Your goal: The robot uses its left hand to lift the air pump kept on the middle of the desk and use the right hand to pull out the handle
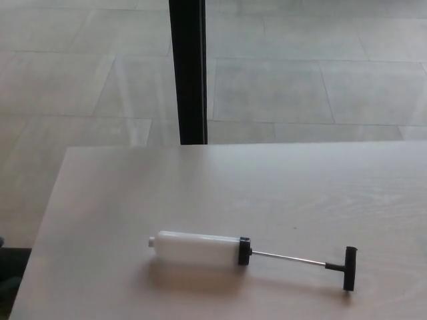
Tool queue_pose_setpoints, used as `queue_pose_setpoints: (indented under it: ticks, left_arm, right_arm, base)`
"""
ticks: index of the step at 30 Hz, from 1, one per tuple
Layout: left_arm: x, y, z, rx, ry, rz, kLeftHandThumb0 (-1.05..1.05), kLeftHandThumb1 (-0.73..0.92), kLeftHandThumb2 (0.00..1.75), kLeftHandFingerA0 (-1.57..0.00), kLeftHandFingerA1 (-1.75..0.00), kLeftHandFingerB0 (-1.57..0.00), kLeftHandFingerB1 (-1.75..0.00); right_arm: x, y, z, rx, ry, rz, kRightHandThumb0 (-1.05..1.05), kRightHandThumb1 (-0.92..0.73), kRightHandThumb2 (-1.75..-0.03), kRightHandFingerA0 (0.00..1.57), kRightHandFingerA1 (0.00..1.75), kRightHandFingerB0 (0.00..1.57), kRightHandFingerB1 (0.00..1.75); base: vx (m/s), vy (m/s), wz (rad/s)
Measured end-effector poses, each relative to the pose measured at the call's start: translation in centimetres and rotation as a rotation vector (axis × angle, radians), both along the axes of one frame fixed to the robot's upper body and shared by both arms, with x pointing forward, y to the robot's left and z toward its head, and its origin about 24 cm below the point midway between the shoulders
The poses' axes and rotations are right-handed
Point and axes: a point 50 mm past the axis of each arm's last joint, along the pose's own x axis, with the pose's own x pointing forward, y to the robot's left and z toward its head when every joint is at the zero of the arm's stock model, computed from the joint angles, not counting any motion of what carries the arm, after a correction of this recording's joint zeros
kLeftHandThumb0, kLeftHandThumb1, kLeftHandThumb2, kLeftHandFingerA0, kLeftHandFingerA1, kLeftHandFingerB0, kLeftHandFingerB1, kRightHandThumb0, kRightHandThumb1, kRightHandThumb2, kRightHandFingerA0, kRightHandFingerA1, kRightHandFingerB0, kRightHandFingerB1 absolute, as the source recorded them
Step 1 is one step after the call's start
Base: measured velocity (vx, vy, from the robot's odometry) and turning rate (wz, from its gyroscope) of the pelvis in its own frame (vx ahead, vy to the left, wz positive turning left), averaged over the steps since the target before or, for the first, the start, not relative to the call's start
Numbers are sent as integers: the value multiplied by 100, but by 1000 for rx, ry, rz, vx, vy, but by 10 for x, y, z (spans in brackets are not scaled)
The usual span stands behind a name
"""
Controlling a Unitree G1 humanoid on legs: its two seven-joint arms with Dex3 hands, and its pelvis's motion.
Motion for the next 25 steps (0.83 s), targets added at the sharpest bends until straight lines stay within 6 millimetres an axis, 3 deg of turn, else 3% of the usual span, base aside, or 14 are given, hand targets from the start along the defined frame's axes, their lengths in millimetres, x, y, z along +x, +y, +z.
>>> queue_pose_setpoints:
  ticks: [1, 3, 4, 5, 6, 7, 9, 10, 16, 17, 18, 20, 21, 25]
  left_arm:
    - [-12, 11, -6, -25, 24, 49, -78, 71, 61, -28, -68, -38, -52]
    - [-31, 27, -15, -59, 61, 126, -72, 74, 62, -36, -72, -44, -52]
    - [-43, 37, -20, -80, 84, 177, -72, 63, 102, -31, -67, -33, -58]
    - [-52, 42, -23, -93, 99, 209, -69, 64, 103, -29, -66, -28, -56]
    - [-66, 52, -29, -116, 121, 264, -65, 64, 102, -28, -67, -30, -61]
    - [-72, 55, -30, -125, 128, 285, -65, 64, 102, -28, -67, -30, -61]
    - [-100, 70, -37, -165, 157, 383, -53, 87, 65, -19, -70, -23, -53]
    - [-115, 76, -39, -184, 159, 434, -55, 85, 65, -22, -77, -26, -56]
    - [-182, 88, -49, -291, 153, 652, -53, 86, 65, -21, -78, -29, -58]
    - [-197, 89, -52, -317, 145, 700, -56, 66, 106, -33, -72, -29, -62]
    - [-208, 89, -53, -337, 139, 740, -53, 84, 65, -23, -78, -35, -57]
    - [-229, 88, -56, -373, 121, 813, -55, 65, 104, -30, -71, -33, -63]
    - [-238, 87, -58, -390, 112, 846, -53, 65, 103, -30, -71, -33, -64]
    - [-262, 84, -61, -435, 82, 938, -49, 82, 62, -31, -101, -38, -62]
  right_arm:
    - [-6, -7, -3, 2, 16, -27, -57, -80, -64, 33, 74, 32, 39]
    - [-15, -17, -7, 7, 36, -64, -65, -81, -63, 16, 53, 27, 37]
    - [-21, -24, -9, 13, 50, -90, -61, -81, -62, 15, 59, 30, 39]
    - [-25, -27, -11, 17, 59, -106, -61, -80, -64, 18, 66, 23, 40]
    - [-32, -33, -15, 26, 72, -133, -70, -81, -62, 32, 121, 24, 40]
    - [-34, -35, -16, 30, 77, -142, -70, -81, -62, 32, 121, 24, 40]
    - [-48, -46, -22, 48, 98, -193, -80, -79, -64, 45, 108, 27, 39]
    - [-55, -51, -27, 60, 110, -222, -84, -81, -64, 23, 58, 22, 37]
    - [-91, -73, -45, 123, 160, -360, -83, -82, -65, 24, 59, 23, 36]
    - [-100, -78, -49, 138, 166, -394, -84, -81, -65, 23, 61, 22, 35]
    - [-107, -81, -52, 150, 172, -421, -84, -81, -65, 18, 53, 21, 35]
    - [-119, -87, -57, 176, 178, -472, -78, -81, -65, 37, 78, 25, 34]
    - [-125, -89, -60, 187, 180, -494, -78, -79, -64, 46, 134, 25, 35]
    - [-140, -95, -66, 218, 181, -557, -78, -77, -63, 49, 100, 24, 34]
  base:
    - [0, 0, 0]
    - [0, 0, 0]
    - [0, 0, 0]
    - [0, 0, 0]
    - [0, 0, 0]
    - [0, 0, 0]
    - [0, 0, 0]
    - [0, 0, 0]
    - [0, 0, 0]
    - [0, 0, 0]
    - [0, 0, 0]
    - [0, 0, 0]
    - [0, 0, 0]
    - [0, 0, 0]
